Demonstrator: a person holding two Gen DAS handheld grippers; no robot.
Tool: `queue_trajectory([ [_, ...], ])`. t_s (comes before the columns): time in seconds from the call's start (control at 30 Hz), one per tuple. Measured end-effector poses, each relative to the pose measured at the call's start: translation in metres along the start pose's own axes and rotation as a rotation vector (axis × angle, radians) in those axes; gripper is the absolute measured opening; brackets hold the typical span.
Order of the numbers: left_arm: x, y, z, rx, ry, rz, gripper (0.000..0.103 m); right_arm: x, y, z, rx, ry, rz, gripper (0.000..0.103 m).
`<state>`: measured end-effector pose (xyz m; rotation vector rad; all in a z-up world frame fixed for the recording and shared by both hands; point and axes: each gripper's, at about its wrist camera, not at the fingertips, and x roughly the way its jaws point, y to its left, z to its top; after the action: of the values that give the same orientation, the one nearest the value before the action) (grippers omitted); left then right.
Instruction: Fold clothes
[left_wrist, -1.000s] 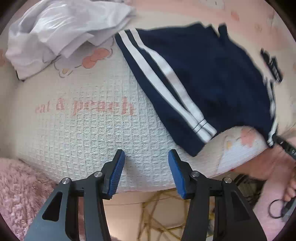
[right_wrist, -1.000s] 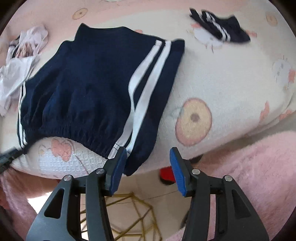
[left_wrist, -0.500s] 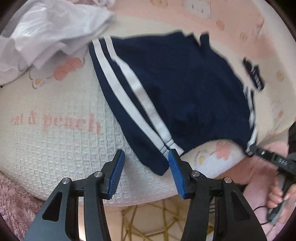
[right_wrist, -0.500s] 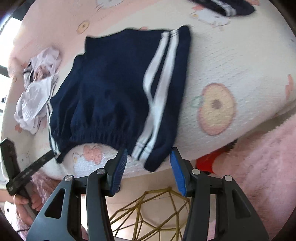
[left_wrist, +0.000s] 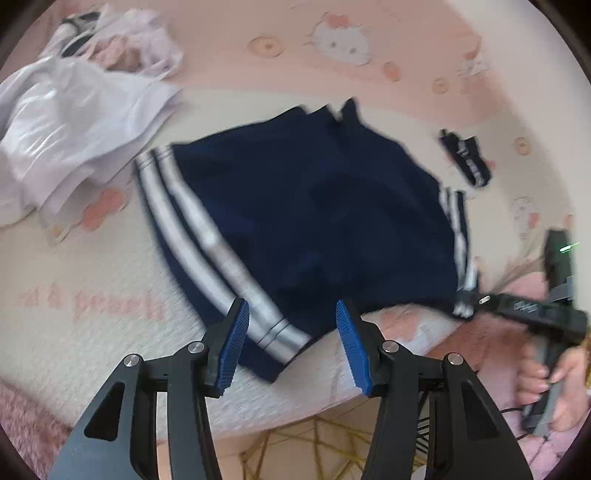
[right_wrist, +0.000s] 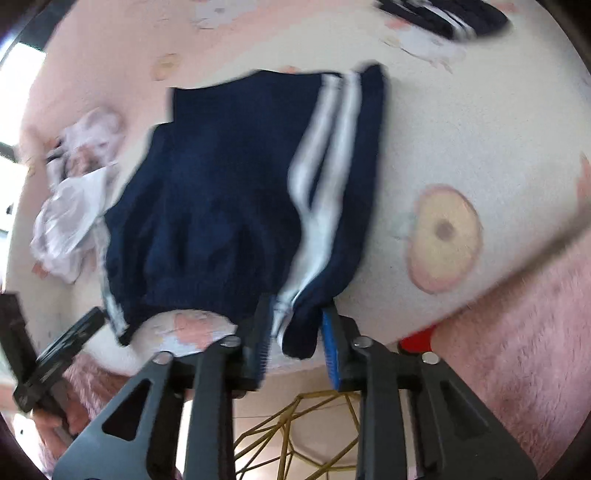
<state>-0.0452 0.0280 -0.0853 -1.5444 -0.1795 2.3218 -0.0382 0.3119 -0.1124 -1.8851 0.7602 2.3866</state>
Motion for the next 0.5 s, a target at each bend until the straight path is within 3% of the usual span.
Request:
queue_trajectory([
  [0.13,0.032,-0.013,0.019,0.050,0.056,0.061,0.052,0.002,-0.009,0.001,0.051,0.020,0.011,0.040],
  [0.2,0.042,-0.008,0.019,0.018,0.102,0.043,0.052,0.001,-0.007,0.001,0.022,0.009,0.021,0.021],
  [0.27,0.043,-0.007,0.015,0.026,0.106,0.046,0.052,-0.005,-0.011,-0.001,0.005,-0.020,0.057,0.014],
  [0.4,0.022,-0.005,0.003,0.032,0.094,0.038,0.052,-0.019,0.003,0.013,-0.051,-0.091,0.113,0.012],
  [0.5,0.013,0.002,0.001,0.005,0.100,0.026,0.052,-0.012,0.036,0.032,-0.127,-0.098,0.136,0.012],
])
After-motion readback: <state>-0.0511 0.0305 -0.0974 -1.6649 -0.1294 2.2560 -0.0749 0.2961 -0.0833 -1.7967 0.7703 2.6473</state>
